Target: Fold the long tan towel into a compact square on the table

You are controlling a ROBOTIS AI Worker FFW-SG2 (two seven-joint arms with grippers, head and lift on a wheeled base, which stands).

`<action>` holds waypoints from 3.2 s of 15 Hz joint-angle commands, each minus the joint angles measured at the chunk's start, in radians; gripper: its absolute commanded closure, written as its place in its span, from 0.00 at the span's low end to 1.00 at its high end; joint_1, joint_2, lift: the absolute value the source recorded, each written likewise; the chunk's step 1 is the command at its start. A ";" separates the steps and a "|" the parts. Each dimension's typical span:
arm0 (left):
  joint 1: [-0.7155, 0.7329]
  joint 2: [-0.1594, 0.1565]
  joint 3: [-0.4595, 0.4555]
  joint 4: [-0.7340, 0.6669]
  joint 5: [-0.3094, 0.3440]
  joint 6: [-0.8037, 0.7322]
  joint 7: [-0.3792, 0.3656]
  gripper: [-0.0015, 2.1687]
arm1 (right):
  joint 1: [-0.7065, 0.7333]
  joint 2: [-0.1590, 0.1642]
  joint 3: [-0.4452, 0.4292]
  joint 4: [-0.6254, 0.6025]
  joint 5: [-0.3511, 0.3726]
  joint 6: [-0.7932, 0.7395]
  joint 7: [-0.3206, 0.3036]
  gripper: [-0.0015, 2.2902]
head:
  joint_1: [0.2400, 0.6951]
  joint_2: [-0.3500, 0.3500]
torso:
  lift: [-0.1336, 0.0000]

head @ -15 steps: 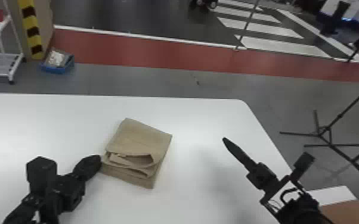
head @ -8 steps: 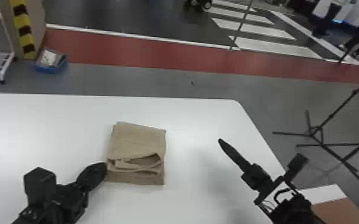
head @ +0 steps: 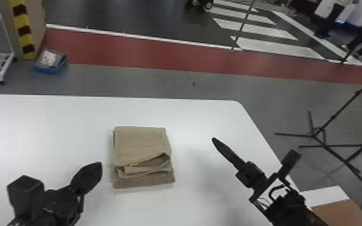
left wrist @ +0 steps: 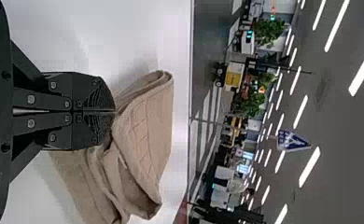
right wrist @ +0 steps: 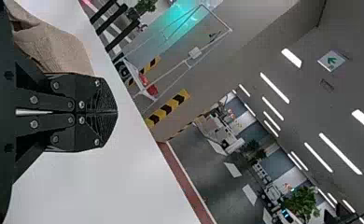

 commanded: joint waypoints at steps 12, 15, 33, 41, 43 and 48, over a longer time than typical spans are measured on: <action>0.058 0.014 0.231 -0.102 0.071 -0.079 0.009 0.99 | -0.008 0.025 0.364 -0.119 0.208 -0.038 -0.138 0.98 | 1.00 0.52 | 0.16; 0.056 0.013 0.230 -0.097 0.072 -0.079 0.006 0.99 | 0.032 0.019 0.338 -0.132 0.212 -0.019 -0.137 0.98 | 1.00 0.52 | 0.16; 0.202 0.013 0.202 -0.352 0.033 -0.073 0.206 0.01 | 0.065 0.023 0.308 -0.340 0.314 -0.041 -0.151 0.00 | 1.00 0.47 | 0.16; 0.317 0.005 0.194 -0.383 -0.078 -0.226 0.371 0.01 | 0.295 0.056 0.473 -0.412 0.453 -0.449 -0.439 0.03 | 1.00 0.55 | 0.16; 0.319 0.005 0.205 -0.384 -0.082 -0.233 0.376 0.01 | 0.338 0.056 0.478 -0.422 0.453 -0.495 -0.462 0.03 | 1.00 0.58 | 0.16; 0.319 0.005 0.230 -0.381 -0.089 -0.233 0.382 0.01 | 0.402 0.053 0.462 -0.443 0.469 -0.562 -0.510 0.03 | 1.00 0.60 | 0.16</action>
